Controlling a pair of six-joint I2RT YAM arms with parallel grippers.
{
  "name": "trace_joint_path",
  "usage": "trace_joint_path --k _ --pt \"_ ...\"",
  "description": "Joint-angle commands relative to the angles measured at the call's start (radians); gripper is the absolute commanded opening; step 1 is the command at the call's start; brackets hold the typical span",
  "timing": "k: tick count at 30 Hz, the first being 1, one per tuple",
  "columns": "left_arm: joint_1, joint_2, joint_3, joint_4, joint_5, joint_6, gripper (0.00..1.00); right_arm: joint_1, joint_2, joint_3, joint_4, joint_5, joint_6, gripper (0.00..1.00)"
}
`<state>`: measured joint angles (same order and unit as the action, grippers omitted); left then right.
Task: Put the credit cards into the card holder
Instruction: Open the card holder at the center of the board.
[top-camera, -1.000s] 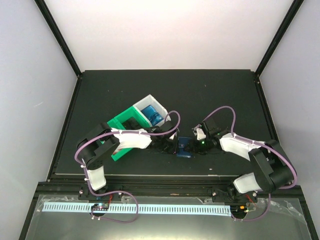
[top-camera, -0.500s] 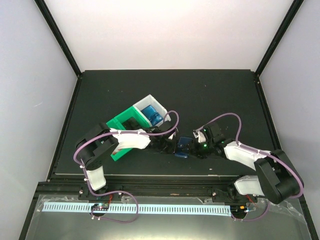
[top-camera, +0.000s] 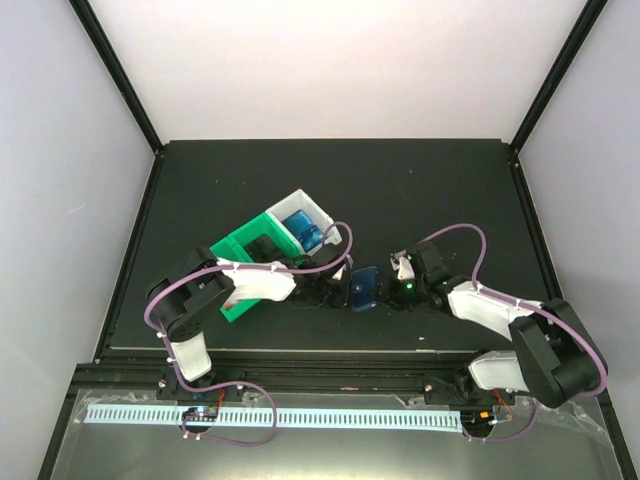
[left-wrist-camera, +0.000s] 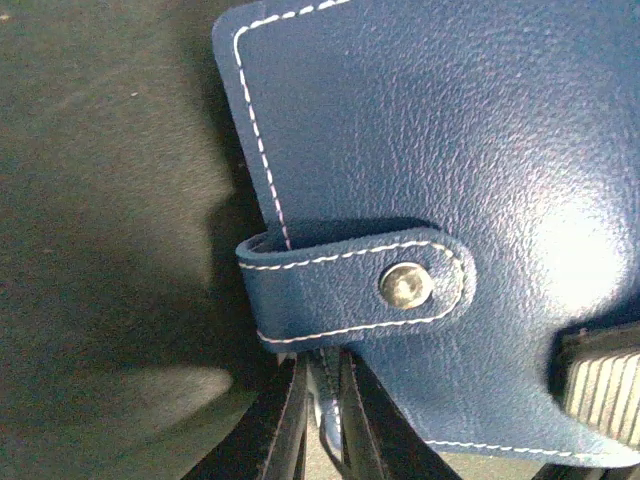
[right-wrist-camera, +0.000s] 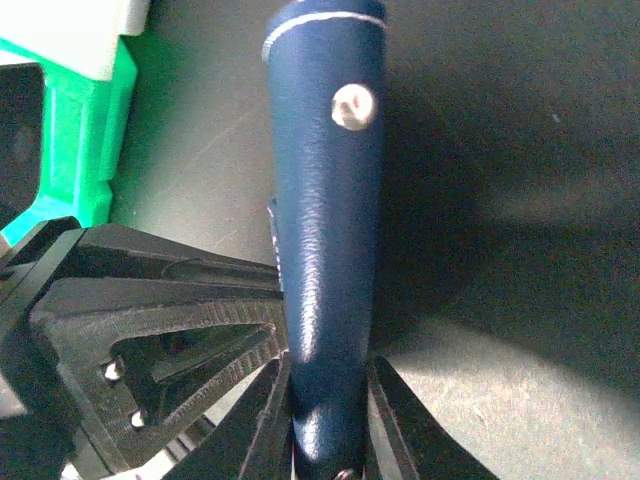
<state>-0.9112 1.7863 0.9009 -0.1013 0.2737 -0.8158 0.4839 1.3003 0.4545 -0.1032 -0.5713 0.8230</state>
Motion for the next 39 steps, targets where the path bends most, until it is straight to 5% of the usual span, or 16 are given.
trace_joint_path --k 1,3,7,15,18,23,31,39 --pt "0.006 -0.016 -0.047 -0.034 0.003 -0.005 0.11 0.009 0.005 0.048 0.074 0.010 -0.004 0.13" --pt "0.007 -0.060 -0.069 -0.010 -0.013 -0.008 0.12 0.009 0.004 0.058 0.058 0.012 -0.020 0.01" --pt "0.007 -0.185 -0.087 0.006 -0.071 0.012 0.21 0.034 -0.030 0.097 0.001 0.077 -0.063 0.01" --pt "0.008 -0.287 -0.028 -0.073 -0.144 0.038 0.62 0.132 -0.081 0.176 -0.131 0.206 -0.131 0.01" --pt "0.009 -0.268 -0.002 -0.109 -0.168 0.034 0.65 0.160 -0.099 0.188 -0.148 0.219 -0.138 0.01" --pt "0.009 -0.235 0.024 -0.167 -0.232 0.019 0.62 0.176 -0.124 0.197 -0.167 0.205 -0.144 0.01" --pt "0.012 -0.231 -0.001 -0.224 -0.355 -0.011 0.36 0.176 -0.150 0.204 -0.209 0.235 -0.149 0.01" --pt "0.021 -0.249 -0.017 -0.222 -0.361 -0.013 0.32 0.177 -0.146 0.216 -0.242 0.266 -0.157 0.01"
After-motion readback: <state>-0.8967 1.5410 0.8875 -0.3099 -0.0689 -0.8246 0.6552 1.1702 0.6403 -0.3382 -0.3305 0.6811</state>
